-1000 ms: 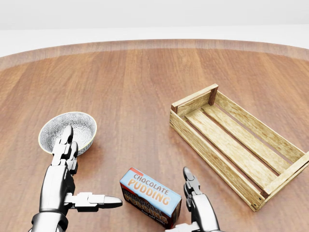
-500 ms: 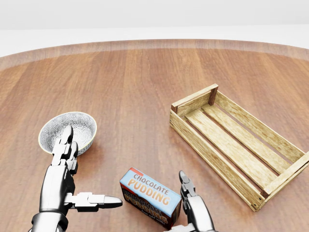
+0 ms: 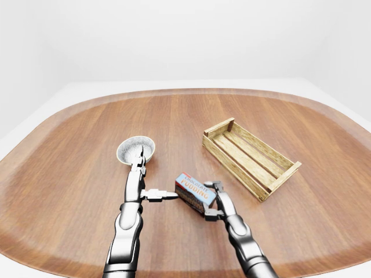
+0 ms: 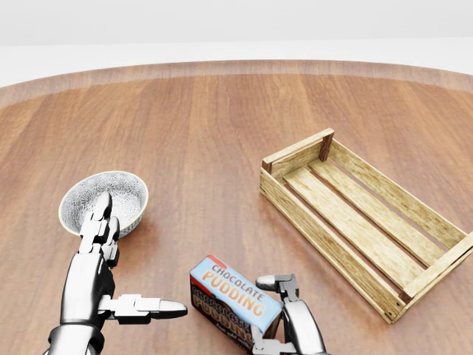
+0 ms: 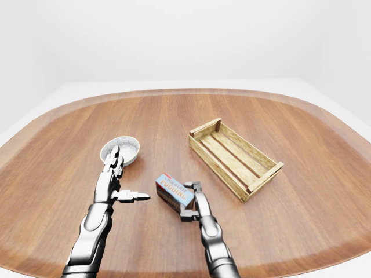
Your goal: Pick up the chocolate pudding and put it in the tray.
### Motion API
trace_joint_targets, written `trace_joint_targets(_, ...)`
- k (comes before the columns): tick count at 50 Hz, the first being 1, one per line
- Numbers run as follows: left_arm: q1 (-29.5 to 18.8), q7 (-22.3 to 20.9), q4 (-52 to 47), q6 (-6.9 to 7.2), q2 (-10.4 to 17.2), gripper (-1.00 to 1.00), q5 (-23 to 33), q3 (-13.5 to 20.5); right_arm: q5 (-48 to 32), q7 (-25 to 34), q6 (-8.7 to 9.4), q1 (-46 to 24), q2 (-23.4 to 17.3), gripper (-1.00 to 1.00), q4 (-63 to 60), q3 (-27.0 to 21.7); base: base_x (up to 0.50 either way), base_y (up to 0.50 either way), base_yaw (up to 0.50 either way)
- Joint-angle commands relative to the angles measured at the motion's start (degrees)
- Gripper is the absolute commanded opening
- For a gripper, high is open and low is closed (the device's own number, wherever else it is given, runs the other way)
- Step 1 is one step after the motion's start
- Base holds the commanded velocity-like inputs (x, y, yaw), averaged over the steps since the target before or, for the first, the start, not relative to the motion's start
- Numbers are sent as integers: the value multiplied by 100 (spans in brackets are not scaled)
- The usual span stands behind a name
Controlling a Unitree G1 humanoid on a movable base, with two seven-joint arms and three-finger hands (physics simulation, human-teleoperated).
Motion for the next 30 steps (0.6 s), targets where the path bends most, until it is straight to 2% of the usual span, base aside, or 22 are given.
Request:
trace_joint_targets(1, -10, -22, 15, 39, 2, 100, -37, 8, -73, 20, -1, 98, -4, -100, -178, -7, 0, 0, 0)
trace_joint_targets(17, -10, -22, 15, 41, 1, 100, -39, 8, 181, 186, -1, 677, -107, -100, -2460, 159, 0, 0, 0)
trace_joint_targets(30, -10, -20, 16, 37, 2, 100, -38, 8, 216, 181, -1, 595, -135, -100, -2675, 120, 0, 0, 0)
